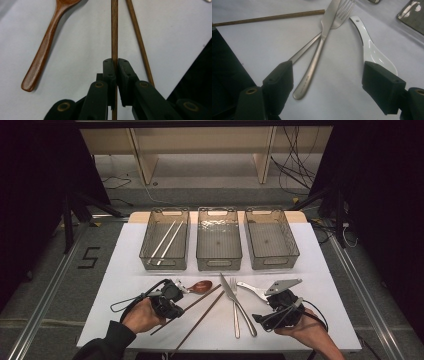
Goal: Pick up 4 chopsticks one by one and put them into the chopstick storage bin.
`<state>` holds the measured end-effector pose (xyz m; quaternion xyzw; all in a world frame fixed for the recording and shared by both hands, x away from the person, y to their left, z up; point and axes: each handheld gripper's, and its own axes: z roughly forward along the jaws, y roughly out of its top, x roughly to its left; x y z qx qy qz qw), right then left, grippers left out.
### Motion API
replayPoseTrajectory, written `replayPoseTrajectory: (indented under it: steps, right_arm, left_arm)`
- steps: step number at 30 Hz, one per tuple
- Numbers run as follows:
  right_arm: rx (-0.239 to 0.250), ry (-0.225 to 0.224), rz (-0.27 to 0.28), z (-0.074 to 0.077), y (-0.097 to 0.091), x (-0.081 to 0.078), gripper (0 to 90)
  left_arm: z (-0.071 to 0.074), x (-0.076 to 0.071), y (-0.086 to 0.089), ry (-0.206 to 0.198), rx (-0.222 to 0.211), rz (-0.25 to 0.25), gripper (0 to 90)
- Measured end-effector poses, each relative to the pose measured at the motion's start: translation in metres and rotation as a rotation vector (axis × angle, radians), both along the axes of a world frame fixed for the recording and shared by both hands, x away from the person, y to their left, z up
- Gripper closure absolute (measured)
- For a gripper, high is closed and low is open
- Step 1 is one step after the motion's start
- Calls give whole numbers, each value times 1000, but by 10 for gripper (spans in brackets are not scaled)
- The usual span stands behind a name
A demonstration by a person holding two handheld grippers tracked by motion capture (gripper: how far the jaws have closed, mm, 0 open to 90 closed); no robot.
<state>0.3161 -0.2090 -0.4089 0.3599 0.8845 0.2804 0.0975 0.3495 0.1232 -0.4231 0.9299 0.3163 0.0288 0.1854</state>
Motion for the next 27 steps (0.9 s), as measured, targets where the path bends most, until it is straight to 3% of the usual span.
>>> replayPoseTrajectory:
  steps: [10,22,27]
  right_arm:
    - [6,-4,-4,0,0,0,261]
    - [5,-3,-4,0,0,1,261]
    - [6,-3,-4,0,0,1,261]
  left_arm:
    - [29,8,12,-73,-85,42,846]
    - [50,41,33,-115,-144,120,846]
    - [58,58,39,-142,-150,157,846]
